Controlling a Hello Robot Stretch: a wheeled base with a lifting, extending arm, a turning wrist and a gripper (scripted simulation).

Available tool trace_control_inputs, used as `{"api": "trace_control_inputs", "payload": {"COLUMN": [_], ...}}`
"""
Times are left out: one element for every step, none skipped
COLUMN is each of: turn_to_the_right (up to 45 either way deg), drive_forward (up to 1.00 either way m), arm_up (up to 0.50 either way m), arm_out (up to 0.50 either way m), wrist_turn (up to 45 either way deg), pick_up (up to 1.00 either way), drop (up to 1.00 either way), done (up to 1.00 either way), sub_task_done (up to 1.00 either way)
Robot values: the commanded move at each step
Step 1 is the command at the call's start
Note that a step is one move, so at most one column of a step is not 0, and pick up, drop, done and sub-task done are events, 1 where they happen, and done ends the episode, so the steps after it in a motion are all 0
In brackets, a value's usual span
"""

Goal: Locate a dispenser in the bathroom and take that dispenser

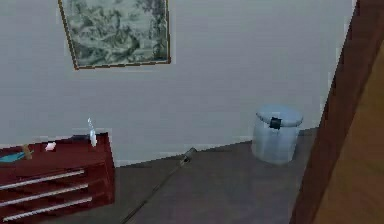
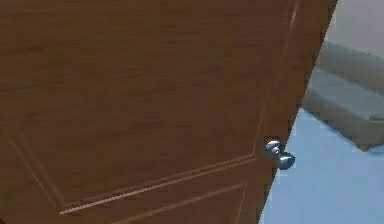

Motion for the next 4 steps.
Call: {"api": "trace_control_inputs", "payload": {"turn_to_the_right": [-12.0,0.0,-15.0,0.0], "drive_forward": [0.0,0.1,0.0,0.75], "arm_up": [0.0,0.0,0.0,0.0], "arm_out": [0.0,0.0,0.0,0.0], "wrist_turn": [0.0,0.0,0.0,0.0], "pick_up": [0.0,0.0,0.0,0.0], "drop": [0.0,0.0,0.0,0.0], "done": [0.0,0.0,0.0,0.0], "sub_task_done": [0.0,0.0,0.0,0.0]}}
